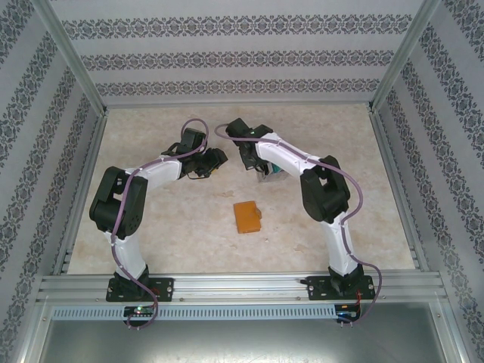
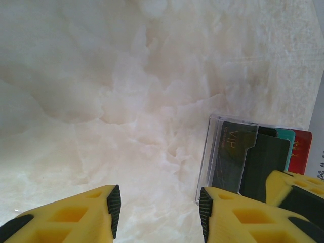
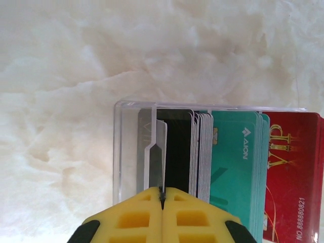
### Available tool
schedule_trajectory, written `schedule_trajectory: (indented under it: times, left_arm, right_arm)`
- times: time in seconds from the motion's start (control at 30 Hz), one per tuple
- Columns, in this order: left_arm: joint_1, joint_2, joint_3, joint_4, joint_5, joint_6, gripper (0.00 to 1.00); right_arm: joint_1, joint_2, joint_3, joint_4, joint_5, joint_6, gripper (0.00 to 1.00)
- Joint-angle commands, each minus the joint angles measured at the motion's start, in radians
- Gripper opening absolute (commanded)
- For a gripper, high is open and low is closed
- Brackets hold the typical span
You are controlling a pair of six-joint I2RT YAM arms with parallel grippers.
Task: Put the credit cards into the card holder
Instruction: Pick up the credit card from the storage box.
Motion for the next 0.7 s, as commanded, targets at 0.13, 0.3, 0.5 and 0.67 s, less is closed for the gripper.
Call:
schedule_trajectory:
  times: [0.13,0.3,0.5,0.67]
  left_arm:
    - [0.003,0.000,0.009,0.014,0.020,0.004,0.48]
    - [0.003,-0.026,-0.004,0.012,0.034,0.012,0.48]
    - [0.001,-0.073,-0.034,0.007,0.063,0.022,0.48]
    - [-0.010,-0.118,-0.079,-0.012,0.063,0.035,0.48]
  right_arm:
    - [-0.006,-0.114,-0.019,-0.033,-0.099,0.046,0.03]
    - [-0.010,-0.216,-0.094,0.030,-0.185,0.073,0.01]
    - [-0.017,-0.369,-0.259,0.165,-0.301,0.173,0.00]
    - [-0.014,-0.469,-0.414,0.272,-0.400,0.312,0.00]
